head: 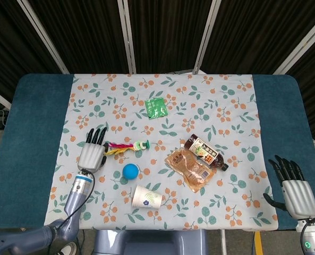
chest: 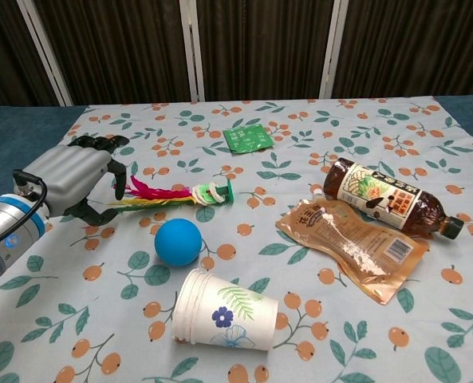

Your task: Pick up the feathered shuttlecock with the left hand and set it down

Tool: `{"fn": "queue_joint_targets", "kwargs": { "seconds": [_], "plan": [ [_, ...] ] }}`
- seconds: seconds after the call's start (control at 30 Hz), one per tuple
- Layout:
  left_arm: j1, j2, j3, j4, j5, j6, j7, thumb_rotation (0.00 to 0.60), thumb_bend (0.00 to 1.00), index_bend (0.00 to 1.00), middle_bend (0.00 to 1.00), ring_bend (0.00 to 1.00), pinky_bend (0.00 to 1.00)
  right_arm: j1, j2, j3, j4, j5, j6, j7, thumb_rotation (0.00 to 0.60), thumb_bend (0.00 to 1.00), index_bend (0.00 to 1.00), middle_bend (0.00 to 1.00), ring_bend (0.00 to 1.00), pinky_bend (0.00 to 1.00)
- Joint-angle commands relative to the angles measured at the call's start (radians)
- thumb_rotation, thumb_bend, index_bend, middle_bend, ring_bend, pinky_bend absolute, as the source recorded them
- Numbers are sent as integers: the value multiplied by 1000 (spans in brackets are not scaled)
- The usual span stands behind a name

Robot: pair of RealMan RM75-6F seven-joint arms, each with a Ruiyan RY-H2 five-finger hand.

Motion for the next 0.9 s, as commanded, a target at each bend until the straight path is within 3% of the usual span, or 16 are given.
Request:
{"fn": "queue_joint_targets", "kwargs": {
  "seconds": [0.03, 0.3, 0.9],
  "plan": [
    [-12, -22, 3, 33, 16, 2, -1, 600, 364, 524, 0, 0, 0, 0, 0, -1, -1, 0, -1, 1, 600, 135, 90, 0, 0, 0],
    [-20, -60, -8, 101, 15, 5, -13, 600, 372, 542, 0, 0, 0, -1, 2, 0, -3, 2, -2, 5, 600, 135, 90, 0, 0, 0],
    [-22, -64, -18, 113, 14, 6, -14, 600, 419, 602, 0, 0, 0, -2, 1, 0, -5, 1, -1, 3, 600, 135, 90, 0, 0, 0]
  ]
}}
